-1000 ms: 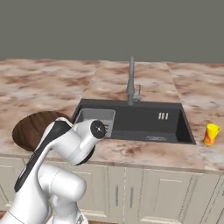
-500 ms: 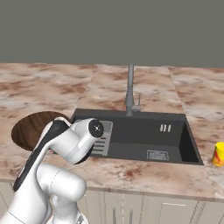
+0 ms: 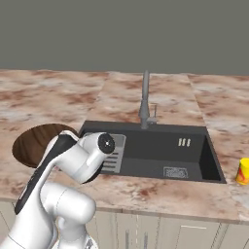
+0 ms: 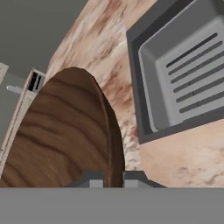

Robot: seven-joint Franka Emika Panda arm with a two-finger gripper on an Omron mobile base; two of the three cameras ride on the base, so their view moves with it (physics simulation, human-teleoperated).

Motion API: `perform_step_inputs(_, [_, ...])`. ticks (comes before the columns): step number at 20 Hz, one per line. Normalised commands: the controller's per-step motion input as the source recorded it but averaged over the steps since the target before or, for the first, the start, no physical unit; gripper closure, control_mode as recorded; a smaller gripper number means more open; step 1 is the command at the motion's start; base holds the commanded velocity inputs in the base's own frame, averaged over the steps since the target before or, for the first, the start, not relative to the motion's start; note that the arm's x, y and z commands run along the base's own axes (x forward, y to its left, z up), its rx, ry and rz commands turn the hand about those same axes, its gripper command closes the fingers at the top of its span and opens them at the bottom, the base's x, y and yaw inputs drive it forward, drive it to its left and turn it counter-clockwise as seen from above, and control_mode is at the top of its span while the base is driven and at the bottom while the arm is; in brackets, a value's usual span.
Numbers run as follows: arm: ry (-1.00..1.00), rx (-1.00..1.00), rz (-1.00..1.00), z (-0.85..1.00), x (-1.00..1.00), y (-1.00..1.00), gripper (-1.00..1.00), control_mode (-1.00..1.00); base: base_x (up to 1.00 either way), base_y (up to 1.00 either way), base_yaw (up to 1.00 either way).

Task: Pick the cup and bowl from the counter and place them on the counter next to the sink.

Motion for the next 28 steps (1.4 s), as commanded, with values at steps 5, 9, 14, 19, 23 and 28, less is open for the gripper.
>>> perform_step_inputs(5, [0.09,-0.15,0.0,0.02,0.03,0.37,1.0,-1.0,0.0,0.0,0.0])
perform_step_inputs(9, [0.3,-0.26,0.0,0.02,0.11,0.48,1.0,-1.0,0.0,0.0,0.0])
perform_step_inputs(14, [0.13,-0.07,0.0,0.0,0.17,0.15,1.0,-1.0,0.0,0.0,0.0])
perform_step_inputs(19, [0.03,0.0,-0.05,0.0,0.45,0.34,1.0,-1.0,0.0,0.0,0.0])
perform_step_inputs(23, [0.06,0.0,-0.08,0.0,0.47,0.39,1.0,-1.0,0.0,0.0,0.0])
perform_step_inputs(28, [0.05,0.0,-0.08,-0.04,0.4,0.37,1.0,-1.0,0.0,0.0,0.0])
